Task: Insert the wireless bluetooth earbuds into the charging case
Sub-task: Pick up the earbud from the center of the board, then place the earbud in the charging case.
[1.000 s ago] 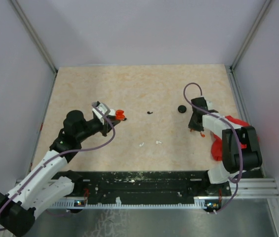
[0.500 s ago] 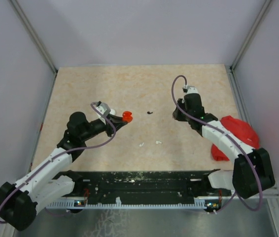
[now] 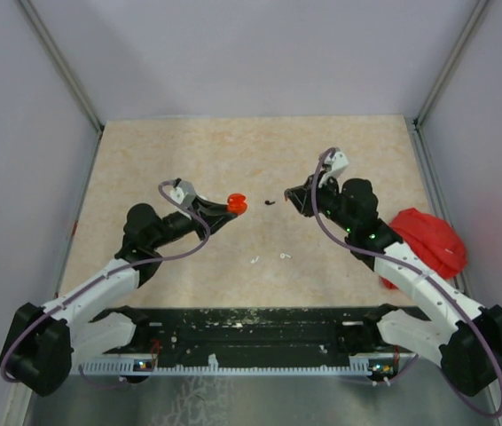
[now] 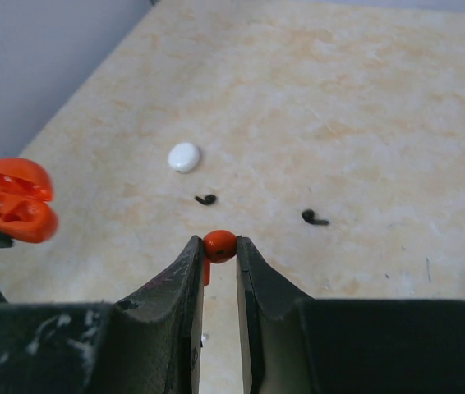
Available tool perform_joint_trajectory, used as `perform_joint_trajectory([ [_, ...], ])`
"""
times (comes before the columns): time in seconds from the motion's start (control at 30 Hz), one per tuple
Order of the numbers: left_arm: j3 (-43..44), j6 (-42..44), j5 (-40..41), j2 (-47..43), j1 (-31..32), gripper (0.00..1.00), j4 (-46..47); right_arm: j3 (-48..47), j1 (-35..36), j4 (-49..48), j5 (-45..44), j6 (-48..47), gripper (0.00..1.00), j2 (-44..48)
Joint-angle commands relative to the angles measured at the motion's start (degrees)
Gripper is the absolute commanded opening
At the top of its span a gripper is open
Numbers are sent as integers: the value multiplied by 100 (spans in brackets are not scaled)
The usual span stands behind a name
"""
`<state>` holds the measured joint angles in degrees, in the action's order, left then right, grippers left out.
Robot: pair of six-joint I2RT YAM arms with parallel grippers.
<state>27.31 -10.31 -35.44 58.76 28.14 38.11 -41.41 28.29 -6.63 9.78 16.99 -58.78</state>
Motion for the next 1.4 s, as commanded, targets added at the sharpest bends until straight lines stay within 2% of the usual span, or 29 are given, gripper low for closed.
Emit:
perform_joint_trajectory([
  [0.0,-129,-379,-328,155,24,1,1133,4,199,-1112,822,-254,17,258],
  [0.2,-125,-543,-909,359,51,1,1570,-47,300,-1808,1857,-227,17,222],
  [0.33,-113,-553,-1082,397,67,1,1653,-159,463,-1988,2103,-282,17,184],
  [0.77,-36,-1024,-1322,621,205,1,2128,-245,1072,-2452,2247,-540,17,103],
  [1.37,-33,-1912,-1514,806,341,1,3014,-245,1470,-2324,2063,-995,17,16],
])
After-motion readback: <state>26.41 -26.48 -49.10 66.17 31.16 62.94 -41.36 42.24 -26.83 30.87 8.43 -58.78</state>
